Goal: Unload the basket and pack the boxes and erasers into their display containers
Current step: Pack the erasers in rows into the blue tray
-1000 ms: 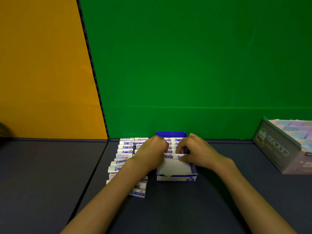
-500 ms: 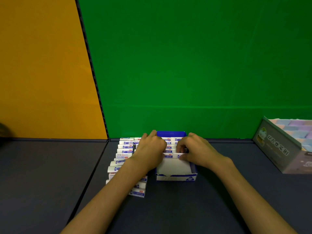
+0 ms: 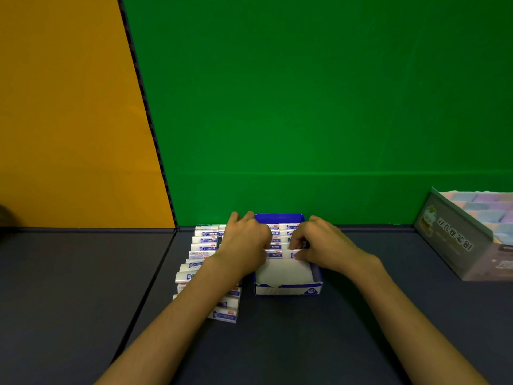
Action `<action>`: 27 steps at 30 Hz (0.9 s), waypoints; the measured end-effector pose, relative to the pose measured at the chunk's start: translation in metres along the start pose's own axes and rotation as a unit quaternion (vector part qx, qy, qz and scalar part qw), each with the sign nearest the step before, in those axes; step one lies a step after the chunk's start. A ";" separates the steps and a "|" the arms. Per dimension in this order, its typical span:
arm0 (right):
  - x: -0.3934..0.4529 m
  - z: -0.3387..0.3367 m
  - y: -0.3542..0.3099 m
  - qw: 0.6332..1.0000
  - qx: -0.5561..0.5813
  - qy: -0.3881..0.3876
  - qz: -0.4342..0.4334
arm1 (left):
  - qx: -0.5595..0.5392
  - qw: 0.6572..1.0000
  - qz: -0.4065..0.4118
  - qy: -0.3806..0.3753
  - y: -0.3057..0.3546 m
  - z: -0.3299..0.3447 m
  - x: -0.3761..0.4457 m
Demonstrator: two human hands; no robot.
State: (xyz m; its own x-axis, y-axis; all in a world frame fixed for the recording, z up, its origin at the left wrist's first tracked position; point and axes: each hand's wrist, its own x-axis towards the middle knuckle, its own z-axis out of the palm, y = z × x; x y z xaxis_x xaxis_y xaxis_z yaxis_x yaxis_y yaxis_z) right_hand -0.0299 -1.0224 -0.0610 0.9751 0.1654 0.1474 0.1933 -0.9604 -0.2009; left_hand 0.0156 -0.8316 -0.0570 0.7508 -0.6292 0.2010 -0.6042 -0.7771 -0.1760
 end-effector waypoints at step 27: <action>0.009 -0.005 -0.070 0.993 0.060 0.060 -0.085 | -0.198 0.979 -0.036 0.040 -0.094 -0.004 -0.067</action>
State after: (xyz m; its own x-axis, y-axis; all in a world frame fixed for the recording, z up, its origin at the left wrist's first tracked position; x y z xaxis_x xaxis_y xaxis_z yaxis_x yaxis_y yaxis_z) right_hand -0.0348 -0.9549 -0.0410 0.9092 0.2878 0.3009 0.3719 -0.8862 -0.2762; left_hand 0.0213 -0.7169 -0.0505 0.7820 -0.5584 0.2769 -0.6178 -0.7530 0.2265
